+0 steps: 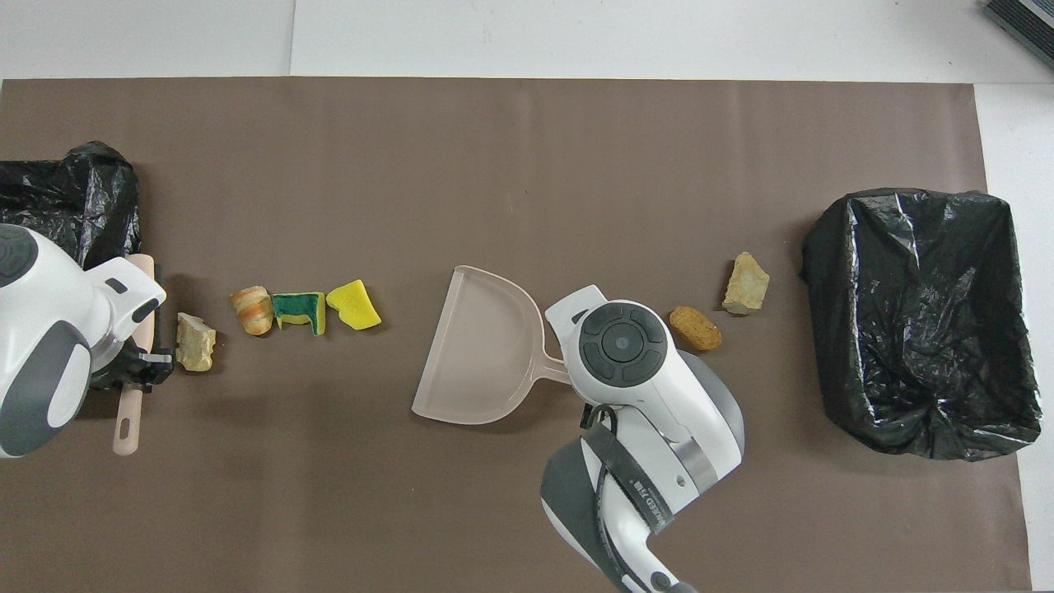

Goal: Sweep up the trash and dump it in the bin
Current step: 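Brush the trash pieces into the dustpan held by the right gripper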

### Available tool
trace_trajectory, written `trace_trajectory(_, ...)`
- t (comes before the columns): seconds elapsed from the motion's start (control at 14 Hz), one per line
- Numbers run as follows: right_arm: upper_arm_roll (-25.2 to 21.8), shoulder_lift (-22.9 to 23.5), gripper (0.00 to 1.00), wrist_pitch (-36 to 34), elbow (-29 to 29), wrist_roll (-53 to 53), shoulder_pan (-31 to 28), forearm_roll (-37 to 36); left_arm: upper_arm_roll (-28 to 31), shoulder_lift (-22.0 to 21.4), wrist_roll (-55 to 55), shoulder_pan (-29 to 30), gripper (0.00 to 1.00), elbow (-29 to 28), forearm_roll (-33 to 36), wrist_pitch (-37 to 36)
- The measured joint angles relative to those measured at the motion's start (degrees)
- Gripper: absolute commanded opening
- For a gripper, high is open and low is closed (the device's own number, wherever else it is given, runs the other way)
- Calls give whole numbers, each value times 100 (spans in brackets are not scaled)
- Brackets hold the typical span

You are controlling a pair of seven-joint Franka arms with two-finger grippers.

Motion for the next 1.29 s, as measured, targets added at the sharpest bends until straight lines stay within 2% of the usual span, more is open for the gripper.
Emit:
trace_trajectory(0.36,0,0,0,-1,0,0,8,0,-114,31,-680,-616,0,-42,-141,258)
trace_trajectory(0.93,0,0,0,-1,0,1,8,0,-147,264,-651,-1864,0,-28,-293,677)
trace_trajectory(1.29,0,0,0,-3,0,11,8,0,-163,262,-656,-3006,0,8,-968,843)
